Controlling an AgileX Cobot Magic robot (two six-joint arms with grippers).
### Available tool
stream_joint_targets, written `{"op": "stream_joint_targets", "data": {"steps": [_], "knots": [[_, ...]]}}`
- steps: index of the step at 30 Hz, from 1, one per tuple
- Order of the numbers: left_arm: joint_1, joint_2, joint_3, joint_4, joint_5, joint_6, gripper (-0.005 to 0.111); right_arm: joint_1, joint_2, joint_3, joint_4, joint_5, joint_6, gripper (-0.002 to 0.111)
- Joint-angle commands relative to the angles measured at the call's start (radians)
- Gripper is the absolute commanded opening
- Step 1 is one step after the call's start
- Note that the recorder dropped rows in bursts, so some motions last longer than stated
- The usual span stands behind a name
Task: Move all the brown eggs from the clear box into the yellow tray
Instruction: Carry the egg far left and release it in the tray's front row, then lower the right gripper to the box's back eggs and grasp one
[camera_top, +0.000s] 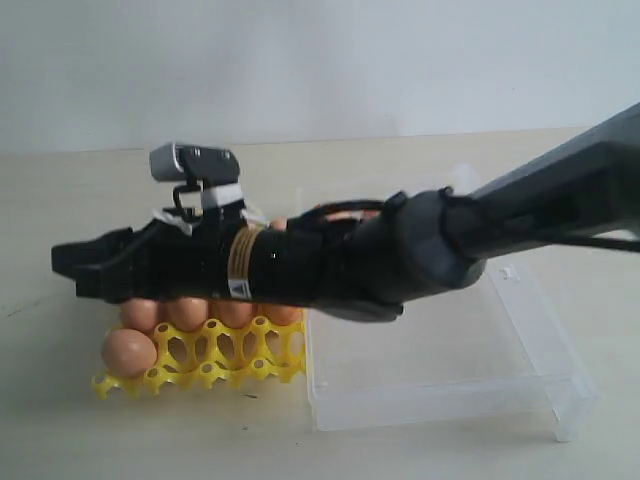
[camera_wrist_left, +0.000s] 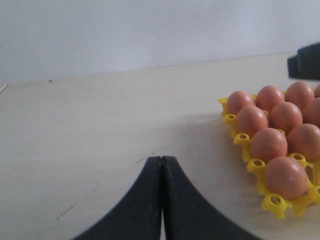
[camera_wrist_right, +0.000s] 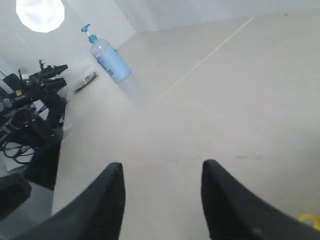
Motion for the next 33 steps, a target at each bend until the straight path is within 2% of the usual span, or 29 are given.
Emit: {"op": "stream_joint_targets", "data": {"steps": [1, 2, 3, 5, 7, 9, 11, 12, 16, 18, 28, 33], "knots": [[-0.006, 0.003, -0.005, -0.005, -0.004, -0.003, 0.0, -0.015, -0.246, -0.005, -0.033, 0.595, -0.091, 0.028], [-0.006, 0.003, -0.005, -0.005, -0.004, -0.003, 0.0, -0.015, -0.289, -0.005, -0.031, 0.752, -0.133, 0.025], [-0.006, 0.003, -0.005, -0.005, -0.004, -0.003, 0.0, -0.024, -0.355, -0.012, -0.033, 1.017, -0.166, 0.019], [-0.006, 0.003, -0.005, -0.005, -0.004, -0.003, 0.0, -0.059, -0.395, -0.012, -0.08, 1.274, -0.19, 0.013], [-0.006, 0.003, -0.005, -0.005, -0.004, -0.003, 0.0, -0.128, -0.395, -0.012, -0.01, 1.359, -0.16, 0.007], [-0.006, 0.003, -0.005, -0.005, -0.004, -0.003, 0.0, -0.207, -0.363, -0.012, 0.118, 1.313, -0.16, 0.008], [-0.006, 0.003, -0.005, -0.005, -0.004, -0.003, 0.0, -0.271, -0.308, -0.012, 0.216, 1.224, -0.175, 0.019], [-0.006, 0.003, -0.005, -0.005, -0.004, -0.003, 0.0, -0.3, -0.267, -0.012, 0.278, 1.17, -0.175, 0.027], [-0.006, 0.003, -0.005, -0.005, -0.004, -0.003, 0.0, -0.34, -0.14, -0.012, 0.425, 1.026, -0.18, 0.05], [-0.006, 0.003, -0.005, -0.005, -0.004, -0.003, 0.0, -0.34, -0.095, -0.015, 0.498, 0.952, -0.18, 0.056], [-0.006, 0.003, -0.005, -0.005, -0.004, -0.003, 0.0, -0.336, -0.002, -0.144, 0.661, 0.965, -0.18, 0.059], [-0.006, 0.003, -0.005, -0.005, -0.004, -0.003, 0.0, -0.311, 0.009, -0.163, 0.81, 0.958, -0.32, 0.059]]}}
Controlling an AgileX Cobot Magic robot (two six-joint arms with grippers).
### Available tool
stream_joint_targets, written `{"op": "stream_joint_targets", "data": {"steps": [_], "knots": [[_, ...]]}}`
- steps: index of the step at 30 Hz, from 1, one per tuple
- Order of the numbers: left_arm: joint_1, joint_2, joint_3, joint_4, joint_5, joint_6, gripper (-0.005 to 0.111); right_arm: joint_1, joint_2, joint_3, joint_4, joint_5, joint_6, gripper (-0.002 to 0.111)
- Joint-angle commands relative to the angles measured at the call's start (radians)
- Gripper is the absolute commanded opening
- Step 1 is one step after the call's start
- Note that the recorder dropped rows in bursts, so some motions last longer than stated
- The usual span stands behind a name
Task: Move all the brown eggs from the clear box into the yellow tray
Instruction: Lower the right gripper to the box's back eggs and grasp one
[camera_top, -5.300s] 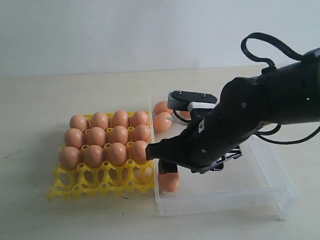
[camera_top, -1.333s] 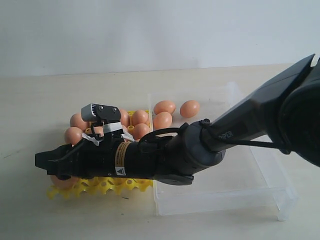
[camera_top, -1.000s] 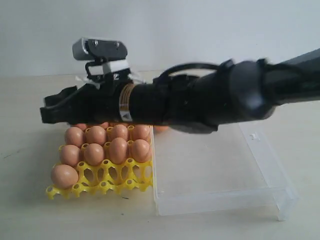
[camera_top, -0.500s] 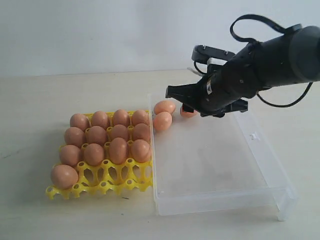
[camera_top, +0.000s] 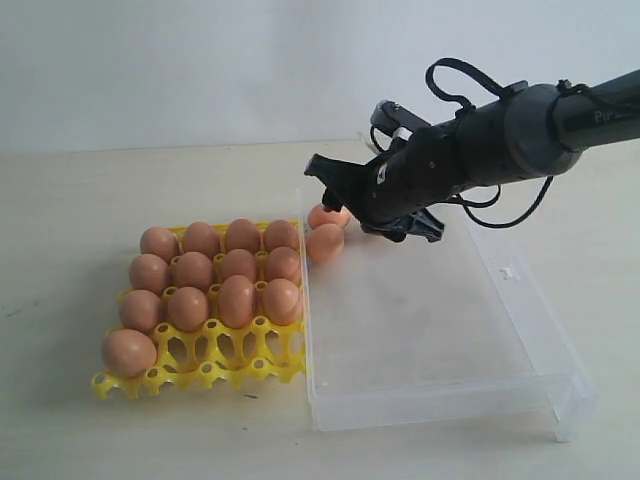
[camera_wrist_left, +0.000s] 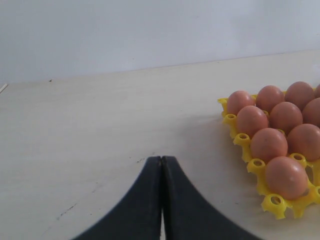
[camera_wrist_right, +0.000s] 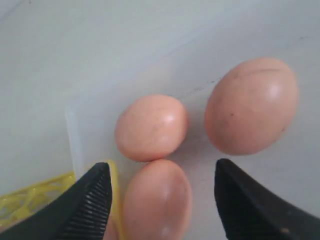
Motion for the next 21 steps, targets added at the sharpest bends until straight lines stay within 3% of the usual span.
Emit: {"op": "stream_joint_targets", "data": {"steps": [1, 21], "knots": [[-0.006, 0.003, -0.005, -0.005, -0.004, -0.003, 0.0, 0.017, 0.007, -0.014, 0.127, -0.011, -0.114, 0.059], [-0.006, 0.003, -0.005, -0.005, -0.004, -0.003, 0.0, 0.019, 0.077, -0.014, 0.163, -0.03, -0.114, 0.058]]}}
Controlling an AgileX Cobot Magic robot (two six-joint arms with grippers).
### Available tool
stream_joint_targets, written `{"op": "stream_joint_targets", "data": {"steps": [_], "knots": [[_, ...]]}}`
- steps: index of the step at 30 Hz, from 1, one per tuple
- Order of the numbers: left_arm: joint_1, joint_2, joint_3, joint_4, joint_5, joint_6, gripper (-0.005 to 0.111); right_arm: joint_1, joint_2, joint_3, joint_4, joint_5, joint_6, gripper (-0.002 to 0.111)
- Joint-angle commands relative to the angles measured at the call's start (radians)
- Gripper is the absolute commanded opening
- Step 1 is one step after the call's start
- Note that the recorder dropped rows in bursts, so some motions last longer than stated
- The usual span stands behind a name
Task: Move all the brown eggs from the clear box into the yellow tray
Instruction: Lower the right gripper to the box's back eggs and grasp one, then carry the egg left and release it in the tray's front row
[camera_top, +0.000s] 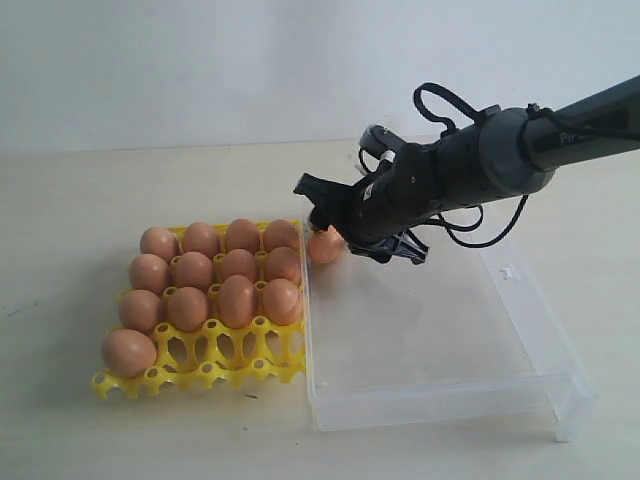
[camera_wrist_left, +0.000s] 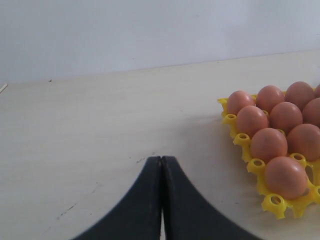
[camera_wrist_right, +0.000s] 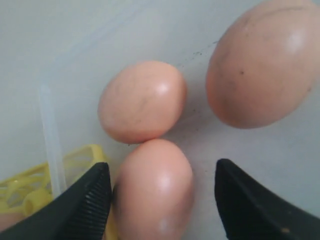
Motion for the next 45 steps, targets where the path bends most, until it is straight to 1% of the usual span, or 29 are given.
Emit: {"op": "stream_joint_targets", "data": {"steps": [1, 2, 4, 7, 9, 10, 13, 16, 19, 24, 27, 30, 31, 34, 40, 45], "knots": [[-0.006, 0.003, -0.005, -0.005, -0.004, -0.003, 0.0, 0.002, 0.017, -0.006, -0.003, -0.023, -0.01, 0.057], [-0.006, 0.003, -0.005, -0.005, -0.004, -0.003, 0.0, 0.002, 0.02, -0.006, -0.003, -0.03, -0.01, 0.055], [-0.006, 0.003, -0.005, -0.005, -0.004, -0.003, 0.0, 0.002, 0.02, -0.006, -0.003, -0.034, -0.01, 0.047], [-0.006, 0.003, -0.005, -0.005, -0.004, -0.003, 0.0, 0.002, 0.02, -0.006, -0.005, -0.034, -0.012, 0.024], [-0.006, 0.003, -0.005, -0.005, -0.004, -0.003, 0.0, 0.002, 0.02, -0.006, -0.008, -0.023, -0.054, 0.004], [-0.006, 0.003, -0.005, -0.005, -0.004, -0.003, 0.0, 0.002, 0.014, -0.006, -0.008, -0.018, -0.078, 0.0], [-0.006, 0.003, -0.005, -0.005, -0.004, -0.003, 0.0, 0.002, -0.023, -0.006, -0.008, 0.002, -0.173, 0.0], [-0.006, 0.003, -0.005, -0.005, -0.004, -0.003, 0.0, 0.004, -0.111, 0.034, -0.016, -0.056, -0.296, 0.0], [-0.006, 0.003, -0.005, -0.005, -0.004, -0.003, 0.0, 0.036, -0.22, 0.141, -0.048, -0.227, -0.355, 0.0], [-0.006, 0.003, -0.005, -0.005, -0.004, -0.003, 0.0, 0.132, -0.366, 0.358, -0.108, -0.573, -0.361, 0.0], [-0.006, 0.003, -0.005, -0.005, -0.004, -0.003, 0.0, 0.194, -0.382, 0.438, -0.239, -0.715, -0.331, 0.0], [-0.006, 0.003, -0.005, -0.005, -0.004, -0.003, 0.0, 0.247, -0.37, 0.47, -0.413, -0.811, -0.252, 0.0], [-0.006, 0.003, -0.005, -0.005, -0.004, -0.003, 0.0, 0.262, -0.364, 0.475, -0.429, -0.839, -0.239, 0.0], [-0.006, 0.003, -0.005, -0.005, -0.004, -0.003, 0.0, 0.299, -0.338, 0.474, -0.445, -0.873, -0.211, 0.0], [-0.006, 0.003, -0.005, -0.005, -0.004, -0.003, 0.0, 0.349, -0.271, 0.474, -0.508, -0.885, -0.174, 0.0], [-0.006, 0.003, -0.005, -0.005, -0.004, -0.003, 0.0, 0.362, -0.21, 0.474, -0.513, -0.921, -0.155, 0.0]]}}
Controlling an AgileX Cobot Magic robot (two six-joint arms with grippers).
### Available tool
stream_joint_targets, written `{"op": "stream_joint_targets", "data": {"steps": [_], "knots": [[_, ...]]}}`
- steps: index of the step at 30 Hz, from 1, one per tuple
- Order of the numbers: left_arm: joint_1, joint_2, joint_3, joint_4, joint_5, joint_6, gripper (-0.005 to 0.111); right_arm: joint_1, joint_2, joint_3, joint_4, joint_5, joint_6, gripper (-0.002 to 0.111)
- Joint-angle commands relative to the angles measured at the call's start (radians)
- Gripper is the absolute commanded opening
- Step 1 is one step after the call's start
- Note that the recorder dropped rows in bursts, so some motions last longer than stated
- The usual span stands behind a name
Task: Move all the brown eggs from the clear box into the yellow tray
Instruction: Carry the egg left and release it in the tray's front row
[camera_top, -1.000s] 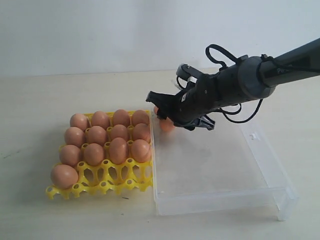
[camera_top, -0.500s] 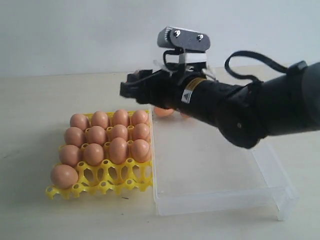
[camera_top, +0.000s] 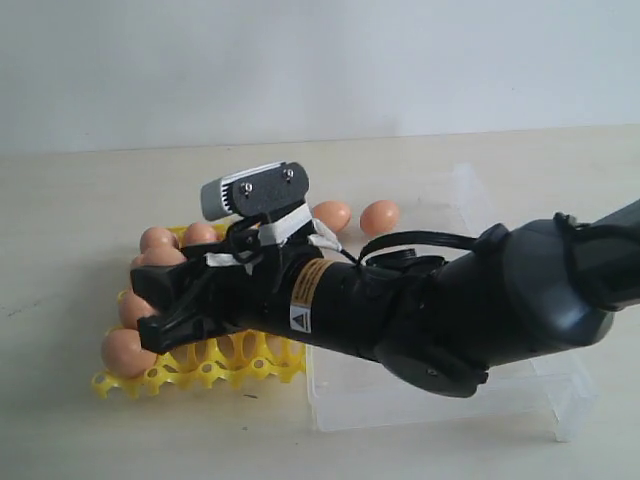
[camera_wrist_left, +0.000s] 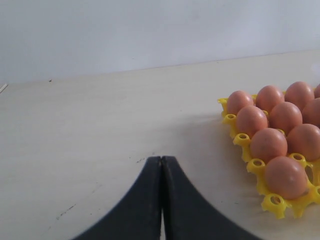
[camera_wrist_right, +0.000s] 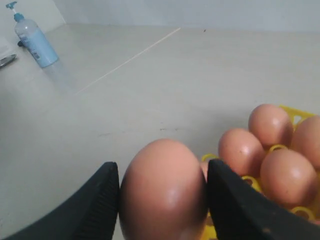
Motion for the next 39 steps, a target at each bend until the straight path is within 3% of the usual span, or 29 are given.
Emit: {"op": "stream_joint_targets", "data": {"steps": [1, 8, 29, 32, 39], "knots": [[-0.006, 0.003, -0.005, -0.005, -0.004, -0.003, 0.0, 0.008, 0.045, 0.006, -0.008, -0.054, 0.014, 0.0], [-0.006, 0.003, -0.005, -0.005, -0.004, -0.003, 0.0, 0.008, 0.12, 0.004, 0.058, -0.11, 0.01, 0.0], [-0.006, 0.003, -0.005, -0.005, -0.004, -0.003, 0.0, 0.008, 0.171, -0.052, 0.036, -0.055, 0.056, 0.001], [-0.006, 0.003, -0.005, -0.005, -0.004, -0.003, 0.0, 0.008, 0.171, -0.052, 0.036, -0.055, 0.056, 0.012], [-0.006, 0.003, -0.005, -0.005, -0.004, -0.003, 0.0, 0.008, 0.171, -0.052, 0.036, -0.055, 0.056, 0.057]]}}
